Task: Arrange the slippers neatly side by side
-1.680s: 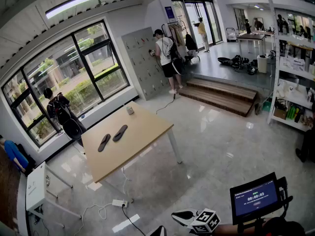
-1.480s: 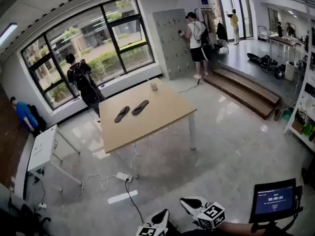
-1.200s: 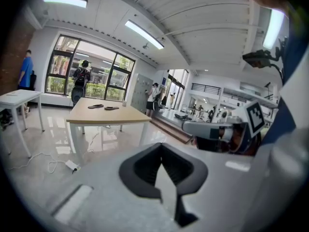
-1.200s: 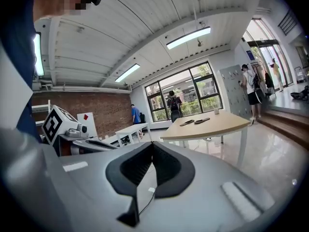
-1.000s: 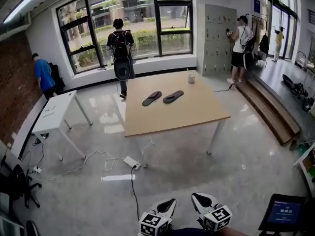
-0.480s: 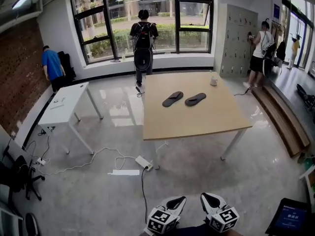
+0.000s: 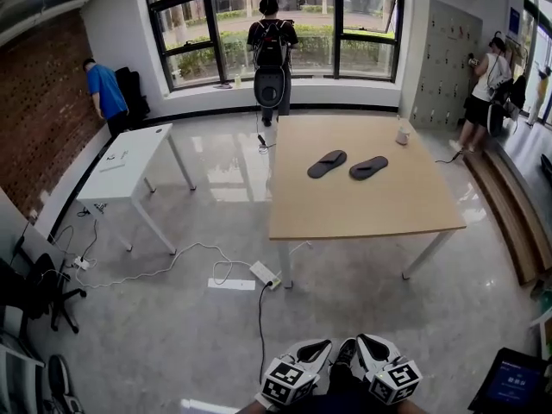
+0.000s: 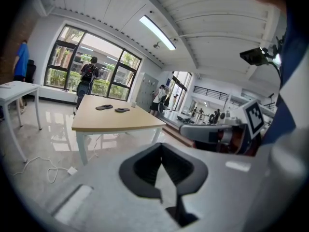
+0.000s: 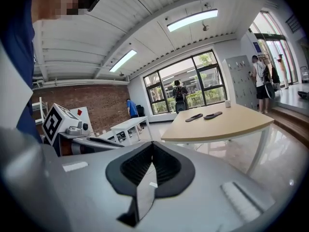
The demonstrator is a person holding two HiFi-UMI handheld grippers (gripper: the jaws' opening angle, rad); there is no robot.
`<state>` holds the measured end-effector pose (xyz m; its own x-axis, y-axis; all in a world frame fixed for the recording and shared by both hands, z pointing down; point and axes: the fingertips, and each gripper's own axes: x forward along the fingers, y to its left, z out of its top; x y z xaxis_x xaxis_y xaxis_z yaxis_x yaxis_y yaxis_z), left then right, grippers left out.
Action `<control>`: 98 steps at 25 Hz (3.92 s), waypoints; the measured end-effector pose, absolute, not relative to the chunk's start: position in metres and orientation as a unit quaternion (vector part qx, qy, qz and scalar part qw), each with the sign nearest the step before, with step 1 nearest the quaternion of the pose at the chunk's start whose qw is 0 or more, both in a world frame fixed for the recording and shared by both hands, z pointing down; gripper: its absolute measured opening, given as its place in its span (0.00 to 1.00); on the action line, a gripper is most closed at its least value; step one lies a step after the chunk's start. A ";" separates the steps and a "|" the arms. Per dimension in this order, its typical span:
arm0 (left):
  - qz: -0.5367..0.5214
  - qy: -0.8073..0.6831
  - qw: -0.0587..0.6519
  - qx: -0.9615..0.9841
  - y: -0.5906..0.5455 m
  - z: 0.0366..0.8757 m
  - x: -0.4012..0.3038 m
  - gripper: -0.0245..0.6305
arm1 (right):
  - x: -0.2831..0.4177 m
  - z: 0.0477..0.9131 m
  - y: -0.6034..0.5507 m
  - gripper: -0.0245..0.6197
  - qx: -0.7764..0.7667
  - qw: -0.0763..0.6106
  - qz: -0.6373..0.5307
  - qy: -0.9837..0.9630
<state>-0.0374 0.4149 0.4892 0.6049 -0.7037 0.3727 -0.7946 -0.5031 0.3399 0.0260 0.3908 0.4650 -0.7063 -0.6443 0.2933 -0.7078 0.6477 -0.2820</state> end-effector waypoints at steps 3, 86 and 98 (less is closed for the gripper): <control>0.095 -0.456 0.239 0.852 0.375 0.491 -0.044 0.04 | 0.020 0.466 0.348 0.05 0.356 0.075 0.191 -0.912; 0.170 -0.365 0.141 0.904 -0.154 0.505 -0.087 0.19 | 0.041 0.497 -0.184 0.08 0.358 0.194 0.106 -0.907; 0.357 -0.349 0.044 0.865 -0.241 0.565 -0.149 0.32 | 0.050 0.588 -0.296 0.30 0.165 0.417 -0.078 -0.890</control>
